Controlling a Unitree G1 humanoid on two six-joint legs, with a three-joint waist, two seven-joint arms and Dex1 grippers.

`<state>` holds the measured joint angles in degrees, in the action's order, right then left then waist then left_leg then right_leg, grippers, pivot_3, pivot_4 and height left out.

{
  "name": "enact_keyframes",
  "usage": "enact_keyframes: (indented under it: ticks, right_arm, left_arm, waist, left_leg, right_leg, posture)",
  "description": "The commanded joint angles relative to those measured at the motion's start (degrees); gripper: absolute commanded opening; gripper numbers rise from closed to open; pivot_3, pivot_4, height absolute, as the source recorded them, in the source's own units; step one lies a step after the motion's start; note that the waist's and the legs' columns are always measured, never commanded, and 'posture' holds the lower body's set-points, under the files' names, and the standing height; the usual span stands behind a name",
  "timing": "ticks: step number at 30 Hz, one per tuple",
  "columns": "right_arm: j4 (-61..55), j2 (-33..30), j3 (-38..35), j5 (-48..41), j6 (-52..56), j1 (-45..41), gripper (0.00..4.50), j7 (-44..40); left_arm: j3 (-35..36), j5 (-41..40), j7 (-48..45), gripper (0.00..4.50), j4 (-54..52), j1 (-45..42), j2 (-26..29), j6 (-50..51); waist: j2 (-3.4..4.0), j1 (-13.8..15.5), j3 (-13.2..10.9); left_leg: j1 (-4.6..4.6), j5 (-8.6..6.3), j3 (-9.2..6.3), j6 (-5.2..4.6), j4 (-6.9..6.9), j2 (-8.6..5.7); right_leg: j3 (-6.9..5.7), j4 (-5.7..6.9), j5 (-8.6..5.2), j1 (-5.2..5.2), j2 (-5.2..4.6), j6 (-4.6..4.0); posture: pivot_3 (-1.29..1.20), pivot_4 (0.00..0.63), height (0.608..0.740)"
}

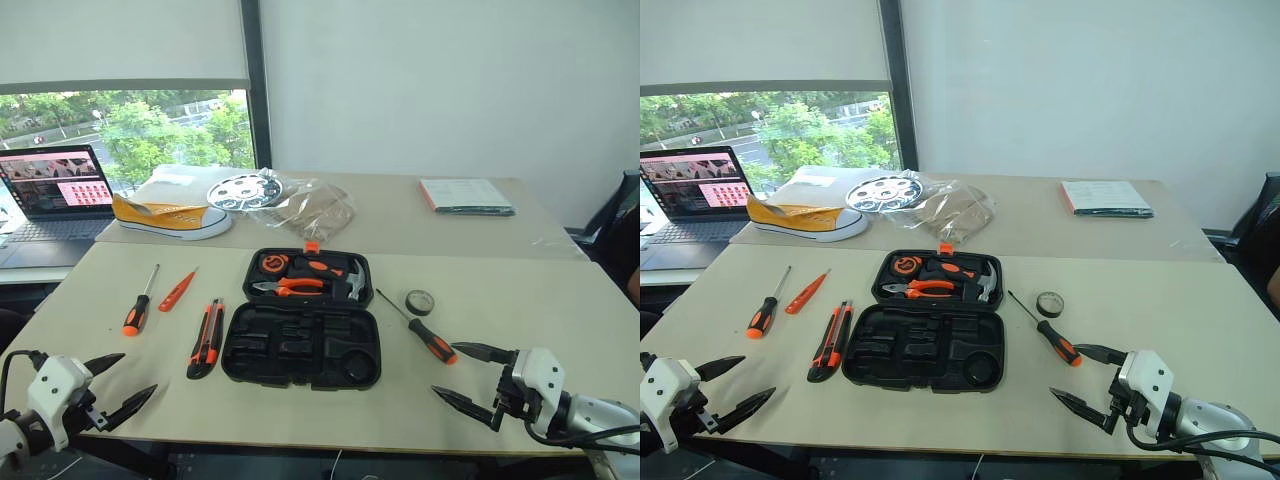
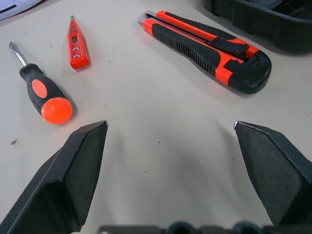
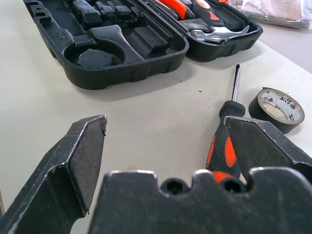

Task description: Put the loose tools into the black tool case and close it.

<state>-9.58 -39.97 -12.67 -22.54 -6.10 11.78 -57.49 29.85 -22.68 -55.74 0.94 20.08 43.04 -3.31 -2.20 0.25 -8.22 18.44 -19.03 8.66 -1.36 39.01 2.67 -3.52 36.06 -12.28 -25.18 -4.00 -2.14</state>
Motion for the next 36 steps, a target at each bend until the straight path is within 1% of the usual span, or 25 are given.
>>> enact_keyframes:
  ticks: [1, 3, 4, 7, 11, 14, 16, 19, 21, 23, 26, 28, 30, 32, 34, 35, 36]
  right_arm:
    - [-1.2, 0.6, -1.0, -1.5, -2.9, -0.6, 4.50, -1.3]
    - [-2.3, 2.5, 0.2, -3.7, -4.0, -1.5, 4.50, -2.4]
    - [-3.1, 3.1, 0.8, -4.6, -3.5, -2.0, 4.50, -2.6]
    - [-6.7, 5.9, 1.0, -11.0, 0.3, -3.8, 4.50, -1.8]
    - [-9.3, 10.1, 1.8, -12.3, 0.5, -5.6, 4.50, 1.2]
    - [-10.3, 12.4, 3.1, -11.3, -0.1, -6.3, 4.50, 2.7]
    - [-9.6, 13.4, 4.3, -9.8, -1.0, -6.6, 4.50, 2.7]
    - [-8.9, 13.4, 5.0, -9.0, -1.3, -6.9, 4.50, 2.0]
    - [-8.1, 13.5, 5.3, -8.7, -1.5, -7.5, 4.50, 1.9]
    - [-7.6, 13.5, 5.5, -8.5, -1.7, -7.9, 4.50, 1.7]
    - [-6.7, 13.6, 6.0, -7.9, -2.5, -7.9, 4.50, 0.9]
    - [-6.3, 13.7, 6.2, -7.6, -3.1, -7.7, 4.50, 0.5]
    - [-6.3, 13.7, 6.2, -7.4, -3.6, -7.4, 4.50, 0.4]
    - [-6.4, 13.7, 5.8, -7.4, -4.0, -7.1, 4.50, 0.7]
    - [-6.5, 13.6, 5.5, -7.3, -4.2, -6.8, 4.50, 1.0]
    - [-6.6, 13.5, 5.3, -7.3, -4.3, -6.6, 4.50, 1.2]
    - [-6.7, 13.5, 5.2, -7.2, -4.3, -6.4, 4.50, 1.4]
  left_arm:
    - [3.5, -4.5, 0.9, 4.47, -0.7, 0.0, -0.8, 3.1]
    - [7.0, -9.2, 3.0, 4.47, -1.4, 0.5, -2.6, 7.0]
    - [8.4, -10.0, 4.3, 4.47, -1.3, 1.0, -3.6, 7.8]
    - [12.4, -10.7, 10.2, 4.47, -0.2, 2.5, -6.5, 10.8]
    - [16.7, -13.8, 17.9, 4.47, -0.6, 4.2, -9.2, 19.1]
    - [18.5, -18.1, 21.3, 4.47, -2.8, 3.6, -9.2, 26.3]
    - [17.9, -22.8, 24.3, 4.47, -5.4, -0.5, -6.9, 33.7]
    - [15.4, -24.5, 28.1, 4.47, -6.5, -6.2, -3.0, 41.9]
    - [12.2, -23.8, 32.2, 4.47, -5.3, -12.3, 0.2, 47.9]
    - [10.2, -23.4, 34.5, 4.47, -3.8, -17.2, 1.9, 51.8]
    - [4.1, -19.6, 37.0, 4.47, 1.0, -25.8, 4.5, 56.3]
    - [-0.8, -16.2, 38.1, 4.47, 5.9, -32.2, 5.3, 57.5]
    - [-4.5, -13.2, 37.8, 4.47, 9.8, -36.5, 5.7, 57.4]
    - [-7.1, -11.6, 36.5, 4.47, 12.0, -38.9, 6.0, 58.0]
    - [-8.7, -10.4, 35.3, 4.47, 13.6, -40.6, 6.0, 58.1]
    - [-9.5, -9.4, 35.0, 3.95, 14.5, -41.4, 5.9, 57.7]
    - [-9.9, -8.6, 34.8, 3.64, 15.2, -42.0, 5.9, 57.3]
  waist:
    - [0.00, 0.0, 0.0]
    - [-0.01, -0.1, 0.0]
    - [-0.01, -0.3, 0.0]
    - [0.02, -0.6, 0.0]
    - [0.00, -0.5, 0.0]
    - [-0.05, -0.1, 0.0]
    - [-0.04, 0.6, 0.0]
    - [-0.08, 1.4, 0.0]
    - [-0.09, 1.3, 0.0]
    - [-0.08, 1.0, 0.0]
    - [-0.05, 0.3, 0.0]
    - [-0.05, 0.0, 0.0]
    - [-0.04, -0.2, 0.0]
    - [-0.04, -0.4, 0.0]
    - [-0.04, -0.5, 0.0]
    - [-0.03, -0.5, 0.0]
    - [-0.03, -0.5, 0.0]
  left_leg:
    - [0.00, 0.00, 0.00, 0.00, 0.00, 0.00]
    - [0.00, 0.00, 0.00, 0.00, 0.00, 0.01]
    - [-0.01, 0.00, -0.01, 0.00, -0.01, 0.04]
    - [-0.02, 0.01, -0.02, 0.02, 0.00, 0.05]
    - [-0.02, 0.01, -0.07, 0.02, 0.00, 0.05]
    - [0.00, 0.00, -0.12, 0.02, 0.00, 0.03]
    - [0.01, 0.00, -0.13, 0.02, 0.01, 0.01]
    - [0.06, 0.07, -0.29, 0.12, 0.05, -0.10]
    - [0.04, 0.10, -0.34, 0.17, 0.09, -0.11]
    - [-0.02, 0.11, -0.34, 0.19, 0.09, -0.14]
    - [-0.03, 0.12, -0.33, 0.20, 0.07, -0.16]
    - [-0.04, 0.16, -0.30, 0.27, 0.06, -0.15]
    - [-0.02, 0.20, -0.31, 0.34, 0.03, -0.14]
    - [0.00, 0.21, -0.30, 0.38, 0.01, -0.11]
    - [0.00, 0.17, -0.29, 0.44, 0.01, -0.05]
    - [0.00, 0.16, -0.27, 0.45, 0.01, -0.04]
    - [0.00, 0.16, -0.27, 0.46, 0.00, -0.04]
  right_leg:
    - [0.00, 0.00, 0.00, 0.00, 0.00, 0.00]
    - [0.00, 0.00, 0.00, 0.00, 0.00, 0.00]
    - [-0.01, 0.00, -0.01, 0.00, 0.01, -0.01]
    - [0.00, 0.02, -0.02, 0.00, 0.00, -0.03]
    - [-0.02, 0.03, -0.02, 0.03, -0.01, -0.04]
    - [-0.12, 0.01, -0.02, 0.04, -0.07, -0.04]
    - [-0.17, 0.02, -0.02, 0.04, -0.12, -0.04]
    - [-0.33, 0.07, -0.01, 0.06, -0.24, -0.06]
    - [-0.33, 0.13, 0.00, 0.10, -0.22, -0.08]
    - [-0.32, 0.18, 0.01, 0.16, -0.23, -0.09]
    - [-0.33, 0.24, 0.01, 0.15, -0.18, -0.08]
    - [-0.29, 0.26, 0.01, 0.11, -0.05, -0.08]
    - [-0.29, 0.25, 0.00, 0.07, 0.05, -0.10]
    - [-0.25, 0.19, -0.01, 0.05, 0.40, -0.11]
    - [-0.21, 0.15, -0.02, 0.03, 0.51, -0.12]
    - [-0.21, 0.15, -0.03, 0.02, 0.51, -0.14]
    - [-0.21, 0.15, -0.05, 0.01, 0.51, -0.17]
  posture:
    - [0.00, 0.150, 0.740]
    - [0.00, 0.150, 0.740]
    - [0.00, 0.150, 0.740]
    - [0.00, 0.150, 0.740]
    - [0.00, 0.150, 0.740]
    - [0.00, 0.150, 0.740]
    - [0.00, 0.150, 0.740]
    - [0.00, 0.150, 0.740]
    - [0.00, 0.150, 0.740]
    - [0.00, 0.150, 0.740]
    - [0.00, 0.150, 0.740]
    - [0.00, 0.150, 0.740]
    - [0.00, 0.150, 0.740]
    - [0.00, 0.150, 0.740]
    - [0.00, 0.150, 0.740]
    - [0.00, 0.150, 0.740]
    - [0.00, 0.150, 0.740]
